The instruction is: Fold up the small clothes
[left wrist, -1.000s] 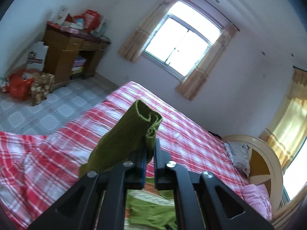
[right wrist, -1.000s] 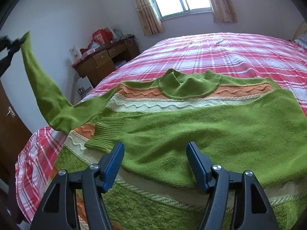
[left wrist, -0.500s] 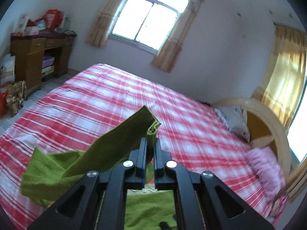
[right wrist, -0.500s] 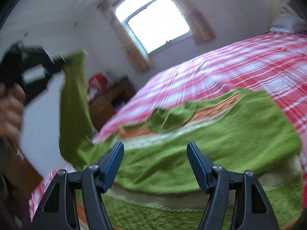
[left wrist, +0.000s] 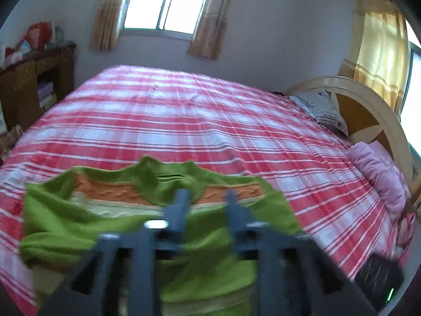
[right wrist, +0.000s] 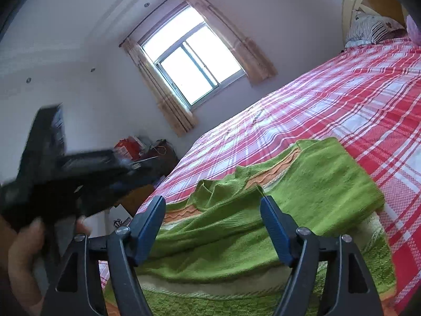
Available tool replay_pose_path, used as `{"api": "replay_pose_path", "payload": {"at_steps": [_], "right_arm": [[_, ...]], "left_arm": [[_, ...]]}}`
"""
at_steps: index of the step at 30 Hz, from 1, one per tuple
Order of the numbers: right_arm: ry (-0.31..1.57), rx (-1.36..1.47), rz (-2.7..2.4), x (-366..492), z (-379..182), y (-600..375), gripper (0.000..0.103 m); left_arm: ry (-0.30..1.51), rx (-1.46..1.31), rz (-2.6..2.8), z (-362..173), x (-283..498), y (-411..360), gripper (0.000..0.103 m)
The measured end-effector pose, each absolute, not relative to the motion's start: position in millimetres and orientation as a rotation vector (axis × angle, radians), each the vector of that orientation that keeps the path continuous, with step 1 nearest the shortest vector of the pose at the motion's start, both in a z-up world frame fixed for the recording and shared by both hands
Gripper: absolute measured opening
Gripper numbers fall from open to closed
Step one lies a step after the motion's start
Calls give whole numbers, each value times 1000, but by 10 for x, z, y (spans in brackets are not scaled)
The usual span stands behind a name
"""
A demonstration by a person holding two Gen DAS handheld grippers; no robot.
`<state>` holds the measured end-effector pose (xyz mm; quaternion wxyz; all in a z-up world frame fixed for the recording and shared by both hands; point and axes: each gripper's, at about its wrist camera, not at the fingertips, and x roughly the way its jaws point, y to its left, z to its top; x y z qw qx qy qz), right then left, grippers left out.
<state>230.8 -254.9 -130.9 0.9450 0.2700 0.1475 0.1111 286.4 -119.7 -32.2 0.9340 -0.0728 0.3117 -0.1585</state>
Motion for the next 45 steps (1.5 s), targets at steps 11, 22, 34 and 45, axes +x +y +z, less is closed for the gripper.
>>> {"api": "replay_pose_path", "payload": {"at_steps": [11, 22, 34, 45], "right_arm": [[386, 587, 281, 2470, -1397, -2532, 76], [641, 417, 114, 3074, -1140, -2391, 73], [701, 133, 148, 2962, -1088, -2241, 0], [822, 177, 183, 3189, -1196, -2282, 76]], "left_arm": [[798, -76, 129, -1064, 2968, 346, 87], [848, -67, 76, -1309, 2799, 277, 93], [750, -248, 51, -1328, 2740, 530, 93], [755, -220, 92, -1336, 2754, 504, 97]]}}
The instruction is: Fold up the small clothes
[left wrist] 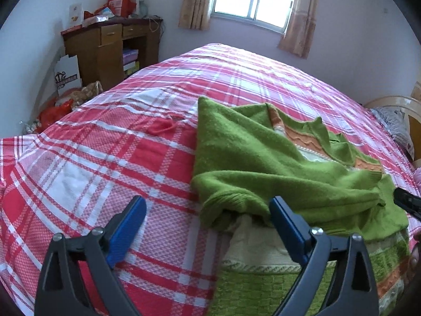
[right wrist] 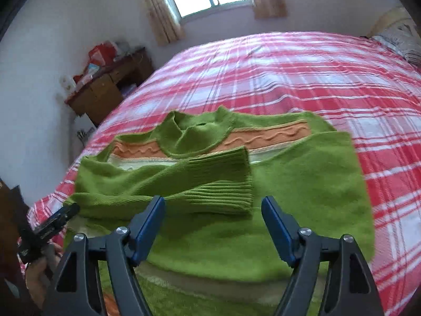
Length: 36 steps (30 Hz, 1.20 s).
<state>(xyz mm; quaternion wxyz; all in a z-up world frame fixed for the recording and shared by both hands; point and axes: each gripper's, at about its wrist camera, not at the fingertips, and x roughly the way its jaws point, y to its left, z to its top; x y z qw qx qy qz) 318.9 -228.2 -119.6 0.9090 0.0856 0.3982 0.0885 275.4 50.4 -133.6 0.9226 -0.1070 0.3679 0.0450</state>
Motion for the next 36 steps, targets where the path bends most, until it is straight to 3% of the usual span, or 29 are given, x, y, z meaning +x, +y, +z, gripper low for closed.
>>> {"api": "replay_pose_path", "payload": {"at_steps": [2, 3, 6, 12, 16, 21, 22, 24, 31, 34, 35, 36], "right_arm": [[840, 77, 134, 3315, -1267, -2139, 72], [863, 72, 146, 3370, -1326, -2106, 50], [863, -3, 144, 3379, -1380, -2027, 3], [778, -144, 203, 2835, -1208, -1995, 2], [801, -234, 204, 2579, -1383, -2034, 0], [818, -142, 218, 2561, -1366, -2217, 2], [812, -103, 212, 2574, -1327, -2273, 6], [810, 16, 231, 2657, -1252, -2424, 50], [815, 292, 203, 3145, -1235, -2731, 51], [862, 305, 217, 3339, -1359, -2690, 43], [876, 280, 240, 3377, -1391, -2616, 18], [873, 241, 256, 3372, -1390, -2533, 1]], "left_arm": [[752, -222, 94, -1337, 2742, 512, 98], [751, -227, 93, -1339, 2741, 519, 98], [735, -263, 81, -1335, 2703, 590, 98], [688, -365, 90, -1335, 2596, 786, 98], [698, -352, 91, -1334, 2619, 762, 100], [718, -325, 92, -1337, 2632, 722, 102], [716, -317, 93, -1334, 2627, 710, 102], [703, -325, 95, -1323, 2608, 721, 102], [645, -395, 131, -1062, 2702, 911, 103], [698, -343, 107, -1040, 2935, 820, 103], [735, -307, 98, -1089, 2996, 751, 103], [794, -260, 87, -1173, 3055, 672, 103]]}}
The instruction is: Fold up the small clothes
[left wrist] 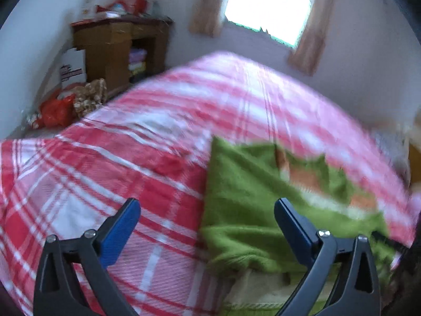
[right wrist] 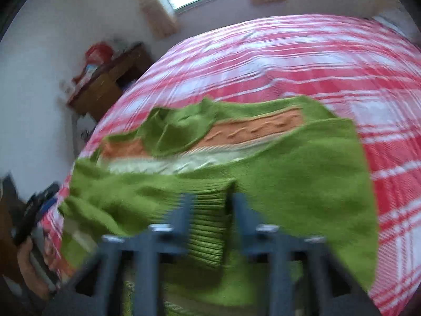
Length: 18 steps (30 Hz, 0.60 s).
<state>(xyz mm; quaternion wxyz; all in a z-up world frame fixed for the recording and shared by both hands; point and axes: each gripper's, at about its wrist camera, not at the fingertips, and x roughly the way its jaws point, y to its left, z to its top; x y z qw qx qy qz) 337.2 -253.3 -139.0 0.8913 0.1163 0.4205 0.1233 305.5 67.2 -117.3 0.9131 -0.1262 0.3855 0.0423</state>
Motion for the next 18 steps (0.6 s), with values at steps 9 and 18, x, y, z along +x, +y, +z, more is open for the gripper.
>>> {"api": "replay_pose_path", "payload": {"at_steps": [9, 18], "right_arm": [[666, 5, 177, 3016, -909, -2425, 1], [731, -43, 33, 3187, -1245, -2664, 1]], "left_arm": [[859, -68, 60, -1358, 2773, 420, 103], [793, -183, 20, -1147, 2589, 504, 103]]}}
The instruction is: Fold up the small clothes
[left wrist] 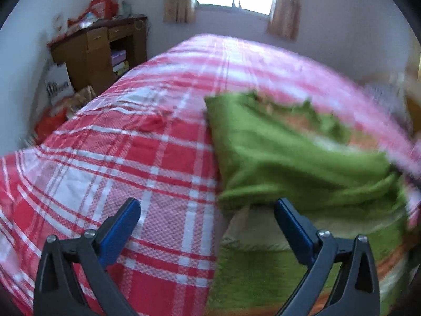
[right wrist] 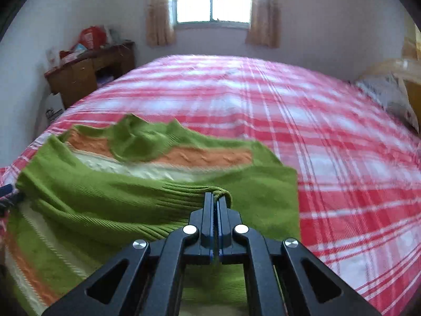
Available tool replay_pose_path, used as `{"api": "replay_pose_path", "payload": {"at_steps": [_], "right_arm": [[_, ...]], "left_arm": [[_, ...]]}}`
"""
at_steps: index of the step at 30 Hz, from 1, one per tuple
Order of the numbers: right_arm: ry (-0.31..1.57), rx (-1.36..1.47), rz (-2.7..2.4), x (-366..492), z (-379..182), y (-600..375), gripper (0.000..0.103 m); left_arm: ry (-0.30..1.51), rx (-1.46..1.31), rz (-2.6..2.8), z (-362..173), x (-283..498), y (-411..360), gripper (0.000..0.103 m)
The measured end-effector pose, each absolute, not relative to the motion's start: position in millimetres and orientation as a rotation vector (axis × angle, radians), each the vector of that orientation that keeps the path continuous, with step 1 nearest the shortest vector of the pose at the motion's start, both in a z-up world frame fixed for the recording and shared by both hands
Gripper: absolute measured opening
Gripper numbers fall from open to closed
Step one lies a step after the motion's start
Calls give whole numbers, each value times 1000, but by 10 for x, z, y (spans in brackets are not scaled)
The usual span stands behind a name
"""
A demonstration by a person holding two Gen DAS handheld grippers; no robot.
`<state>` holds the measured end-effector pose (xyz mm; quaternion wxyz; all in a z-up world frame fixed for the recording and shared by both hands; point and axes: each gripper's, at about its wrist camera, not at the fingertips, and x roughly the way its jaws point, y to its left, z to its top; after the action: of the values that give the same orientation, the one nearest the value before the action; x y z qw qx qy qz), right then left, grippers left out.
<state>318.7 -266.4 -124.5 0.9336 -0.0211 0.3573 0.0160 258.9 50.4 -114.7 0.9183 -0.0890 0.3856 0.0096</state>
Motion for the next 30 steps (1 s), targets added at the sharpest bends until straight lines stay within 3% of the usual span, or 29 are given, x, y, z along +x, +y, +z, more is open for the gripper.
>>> {"api": "replay_pose_path", "payload": {"at_steps": [4, 10, 17, 21, 22, 23, 24, 26, 30], "right_arm": [[785, 7, 53, 3224, -1320, -2769, 1], [785, 108, 53, 3080, -1198, -2843, 4], [779, 150, 132, 2847, -1108, -2723, 5], [778, 151, 173, 2739, -1093, -2606, 6], [783, 135, 174, 2729, -1107, -2573, 10], [787, 122, 177, 2725, -1123, -2548, 33], [790, 105, 186, 2727, -1148, -2520, 63], [775, 82, 197, 2716, -1166, -2492, 68], [751, -19, 189, 2721, -1147, -2380, 66]], "left_arm": [[744, -241, 26, -968, 2656, 539, 103], [914, -65, 65, -1339, 2905, 280, 103], [879, -30, 74, -1345, 2679, 251, 103], [771, -198, -21, -1160, 2542, 450, 103], [747, -237, -37, -1114, 2534, 476, 103], [729, -269, -50, -1076, 2529, 501, 102], [720, -292, -70, -1043, 2530, 503, 102], [727, -304, -120, -1006, 2579, 440, 98], [776, -264, -158, -1052, 2766, 304, 62]]}}
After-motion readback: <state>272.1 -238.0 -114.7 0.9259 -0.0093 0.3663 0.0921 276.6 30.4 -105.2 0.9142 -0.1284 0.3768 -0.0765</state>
